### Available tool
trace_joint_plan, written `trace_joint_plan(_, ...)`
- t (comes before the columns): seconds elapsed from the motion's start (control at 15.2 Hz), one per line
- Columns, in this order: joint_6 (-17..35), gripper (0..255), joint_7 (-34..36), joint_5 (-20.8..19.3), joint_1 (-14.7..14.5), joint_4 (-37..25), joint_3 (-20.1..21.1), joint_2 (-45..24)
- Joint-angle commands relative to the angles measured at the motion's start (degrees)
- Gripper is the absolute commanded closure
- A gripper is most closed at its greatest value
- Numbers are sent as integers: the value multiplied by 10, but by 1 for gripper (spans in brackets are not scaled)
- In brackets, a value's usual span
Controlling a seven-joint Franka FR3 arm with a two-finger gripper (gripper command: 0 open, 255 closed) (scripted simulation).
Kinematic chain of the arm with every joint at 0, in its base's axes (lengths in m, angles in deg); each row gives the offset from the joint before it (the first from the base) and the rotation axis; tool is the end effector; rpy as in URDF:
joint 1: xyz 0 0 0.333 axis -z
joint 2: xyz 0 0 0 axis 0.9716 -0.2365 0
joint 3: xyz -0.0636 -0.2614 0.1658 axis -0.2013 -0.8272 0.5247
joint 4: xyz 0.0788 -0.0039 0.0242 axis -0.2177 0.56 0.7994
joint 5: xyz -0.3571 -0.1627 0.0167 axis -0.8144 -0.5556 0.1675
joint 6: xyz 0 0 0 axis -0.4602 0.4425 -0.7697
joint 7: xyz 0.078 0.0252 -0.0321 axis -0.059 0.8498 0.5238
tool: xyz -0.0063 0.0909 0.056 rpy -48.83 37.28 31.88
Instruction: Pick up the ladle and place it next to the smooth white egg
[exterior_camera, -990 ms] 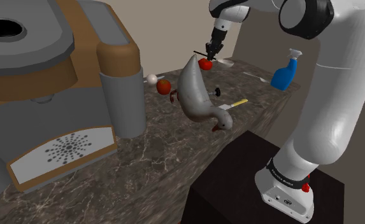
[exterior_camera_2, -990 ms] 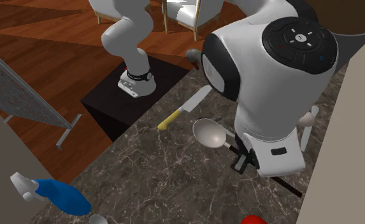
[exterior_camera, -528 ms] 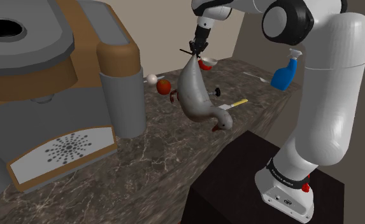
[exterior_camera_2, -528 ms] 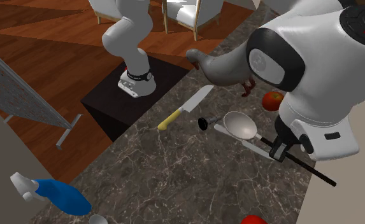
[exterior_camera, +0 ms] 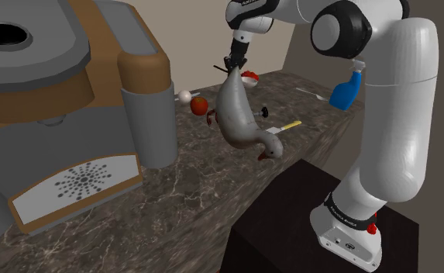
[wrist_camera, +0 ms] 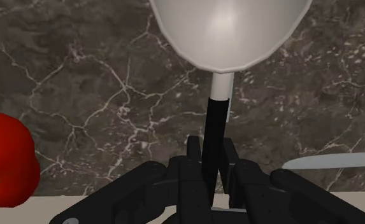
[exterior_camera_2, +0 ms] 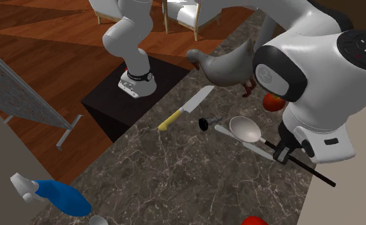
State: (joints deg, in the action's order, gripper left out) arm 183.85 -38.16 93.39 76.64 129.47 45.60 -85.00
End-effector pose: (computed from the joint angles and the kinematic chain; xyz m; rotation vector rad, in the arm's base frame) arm 0.6561 -0.2260 0.4336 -3.0372 0.2808 -0.1814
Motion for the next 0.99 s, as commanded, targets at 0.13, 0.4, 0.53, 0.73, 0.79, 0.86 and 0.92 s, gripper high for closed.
trace_joint_plan(0.13, 28, 255, -6, 6, -1, 20, 3, -8)
trace_joint_plan(0.4, 53, 255, -12, 12, -1, 37, 6, -18)
trace_joint_plan(0.53, 65, 255, -16, 16, 0, 45, 8, -23)
trace_joint_plan(0.73, 83, 255, -21, 22, 1, 56, 11, -31)
trace_joint_plan(0.79, 89, 255, -23, 24, 1, 59, 12, -34)
trace_joint_plan(0.86, 95, 255, -24, 26, 2, 62, 13, -37)
trace_joint_plan(0.92, 101, 255, -26, 28, 2, 65, 14, -41)
